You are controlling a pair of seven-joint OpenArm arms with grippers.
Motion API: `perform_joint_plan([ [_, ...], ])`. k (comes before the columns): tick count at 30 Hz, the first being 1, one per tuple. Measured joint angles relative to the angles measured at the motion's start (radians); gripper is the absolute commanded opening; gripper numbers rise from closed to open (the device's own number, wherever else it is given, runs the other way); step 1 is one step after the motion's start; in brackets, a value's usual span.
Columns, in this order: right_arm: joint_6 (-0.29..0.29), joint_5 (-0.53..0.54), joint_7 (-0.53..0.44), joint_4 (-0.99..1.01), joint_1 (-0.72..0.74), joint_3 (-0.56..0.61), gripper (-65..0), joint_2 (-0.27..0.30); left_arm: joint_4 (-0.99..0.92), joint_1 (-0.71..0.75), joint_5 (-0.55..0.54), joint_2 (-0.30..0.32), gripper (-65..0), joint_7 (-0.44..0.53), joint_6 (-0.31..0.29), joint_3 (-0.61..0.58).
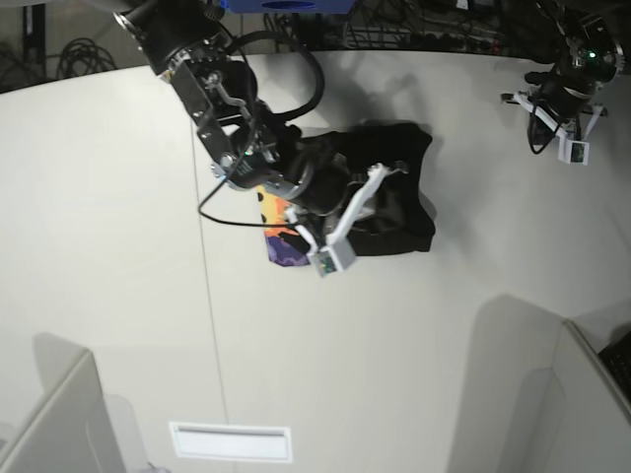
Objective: Fold the T-shirt properly
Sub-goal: 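Hold the folded bundle with the right gripper and lift the left gripper away, then grasp the bundle with the left gripper and rotate it flat, sun print up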
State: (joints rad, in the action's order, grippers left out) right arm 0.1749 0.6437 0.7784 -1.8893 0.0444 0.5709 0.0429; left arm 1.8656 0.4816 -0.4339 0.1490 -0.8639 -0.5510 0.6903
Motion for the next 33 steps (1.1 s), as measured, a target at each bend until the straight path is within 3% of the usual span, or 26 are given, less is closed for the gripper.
perform_joint_plan([
  [3, -0.001, 0.008, -0.048, -0.048, -0.076, -0.144, -65.0, 0.029, 0.041, -0.028, -0.043, -0.069, -65.0, -0.008, 0.0, -0.033],
  [5, -0.003, 0.007, -0.083, -0.058, -0.134, -0.242, -65.0, 0.028, 0.048, -0.05, -0.156, -0.077, -65.0, 0.0, -0.002, -0.066],
  [6, 0.0, 0.0, -0.083, -0.056, -0.157, -0.281, -65.0, 0.032, 0.048, -0.061, -0.207, -0.071, -58.1, -0.004, -0.002, -0.088],
  [9, -0.002, 0.006, -0.079, -0.057, -0.193, -0.329, -65.0, 0.085, 0.044, -0.097, -0.335, -0.068, -19.6, -0.064, -0.001, -0.124],
  [11, -0.002, 0.006, -0.084, -0.058, -0.201, -0.333, -65.0, 0.112, 0.027, -0.124, -0.393, -0.074, 0.0, -0.081, -0.003, -0.128],
  [19, -0.003, 0.008, -0.086, -0.064, -0.248, -0.359, -65.0, 0.12, -0.165, -0.252, -0.405, -0.121, 0.0, -0.146, 0.0, -0.139],
  [27, -0.003, 0.009, -0.088, -0.068, -0.251, -0.36, -65.0, 0.122, -0.352, -0.318, -0.426, -0.126, 0.0, -0.119, 0.0, -0.293],
  [33, -0.003, 0.009, -0.087, -0.076, -0.278, -0.431, -65.0, 0.119, -0.455, -0.382, -0.472, -0.118, 0.0, -0.082, 0.077, -0.358],
])
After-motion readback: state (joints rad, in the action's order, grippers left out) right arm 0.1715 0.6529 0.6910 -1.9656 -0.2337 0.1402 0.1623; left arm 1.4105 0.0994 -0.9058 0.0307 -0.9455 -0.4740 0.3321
